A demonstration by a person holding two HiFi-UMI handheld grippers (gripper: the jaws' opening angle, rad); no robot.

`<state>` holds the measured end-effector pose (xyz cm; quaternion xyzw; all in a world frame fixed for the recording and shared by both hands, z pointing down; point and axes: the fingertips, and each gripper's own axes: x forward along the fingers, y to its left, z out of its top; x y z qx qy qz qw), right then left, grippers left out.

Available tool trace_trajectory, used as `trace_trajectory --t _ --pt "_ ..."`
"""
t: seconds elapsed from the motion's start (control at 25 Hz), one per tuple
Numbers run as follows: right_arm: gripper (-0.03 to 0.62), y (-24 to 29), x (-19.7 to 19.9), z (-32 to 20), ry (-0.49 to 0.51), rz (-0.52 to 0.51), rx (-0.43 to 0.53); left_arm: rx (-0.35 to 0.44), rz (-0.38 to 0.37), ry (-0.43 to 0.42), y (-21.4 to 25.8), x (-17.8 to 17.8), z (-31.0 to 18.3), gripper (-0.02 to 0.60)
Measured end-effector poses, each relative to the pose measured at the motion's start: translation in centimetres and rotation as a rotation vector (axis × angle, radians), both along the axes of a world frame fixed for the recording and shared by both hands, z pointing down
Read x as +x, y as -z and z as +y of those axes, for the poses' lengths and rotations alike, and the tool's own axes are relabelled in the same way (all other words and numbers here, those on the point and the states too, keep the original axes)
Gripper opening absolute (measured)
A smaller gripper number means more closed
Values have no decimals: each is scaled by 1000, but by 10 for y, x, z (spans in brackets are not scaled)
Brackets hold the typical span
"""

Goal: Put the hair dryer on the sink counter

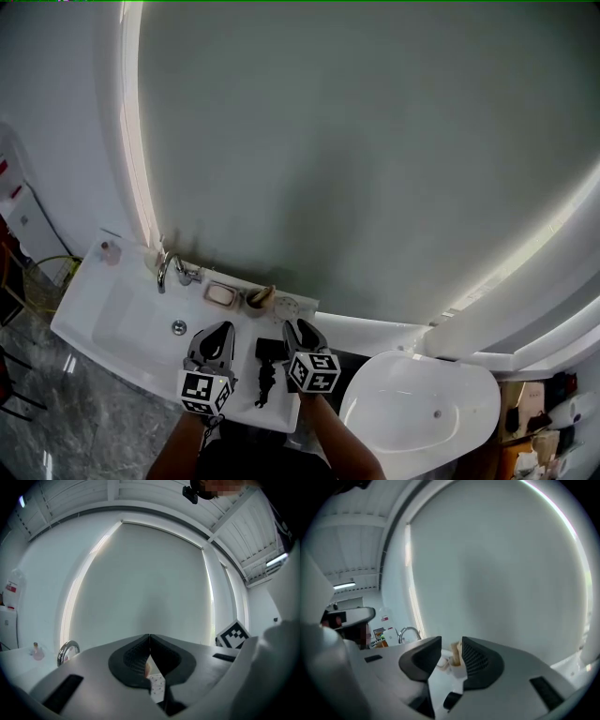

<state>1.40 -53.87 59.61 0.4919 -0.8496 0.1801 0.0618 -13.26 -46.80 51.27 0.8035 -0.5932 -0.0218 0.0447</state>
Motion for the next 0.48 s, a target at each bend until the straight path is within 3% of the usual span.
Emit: trace_trajectory --t 0.12,0.32,0.48 --pt "137 51 0 12 15 23 206 3 -8 -10 0 6 0 25" --pt "128 109 1 41 19 33 469 20 -26 -15 6 12 2 25" --pt "123 131 9 59 13 18 557 39 -35 -7 11 17 5 25"
